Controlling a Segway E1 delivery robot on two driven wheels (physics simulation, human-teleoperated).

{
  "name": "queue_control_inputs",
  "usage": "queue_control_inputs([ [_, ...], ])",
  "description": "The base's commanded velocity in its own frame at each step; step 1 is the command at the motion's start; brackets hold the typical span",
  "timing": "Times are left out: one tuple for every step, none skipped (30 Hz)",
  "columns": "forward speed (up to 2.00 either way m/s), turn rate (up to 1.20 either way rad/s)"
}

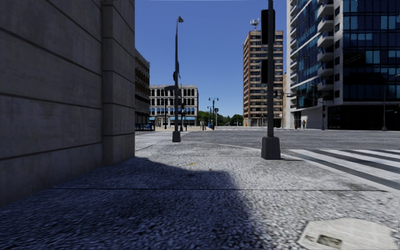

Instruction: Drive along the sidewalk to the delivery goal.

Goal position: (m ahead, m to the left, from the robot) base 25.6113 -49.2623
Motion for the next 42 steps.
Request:
queue_control_inputs([
  [2.00, 0.15],
  [2.00, 0.15],
  [2.00, 0.15],
  [2.00, 0.15],
  [2.00, 0.15],
  [2.00, 0.16],
  [2.00, 0.18],
  [2.00, 0.18],
  [2.00, 0.25],
  [2.00, 0.28],
  [2.00, 0.29],
  [2.00, 0.29],
  [2.00, 0.29],
  [2.00, 0.29],
  [2.00, 0.29],
  [2.00, 0.29],
  [2.00, 0.29],
  [2.00, 0.29],
  [2.00, 0.29],
  [2.00, 0.29],
  [2.00, 0.29],
  [2.00, 0.29],
  [2.00, 0.29],
  [2.00, 0.29],
  [2.00, 0.29],
  [2.00, 0.29],
  [2.00, 0.29],
  [2.00, 0.29],
  [2.00, 0.29],
  [2.00, 0.29],
  [2.00, 0.29],
  [2.00, 0.29],
  [2.00, 0.29],
  [2.00, 0.29],
  [2.00, 0.29],
  [2.00, 0.29],
  [2.00, 0.29],
  [2.00, 0.29],
  [2.00, 0.29],
  [2.00, 0.29],
  [2.00, 0.29],
  [2.00, 0.29],
])
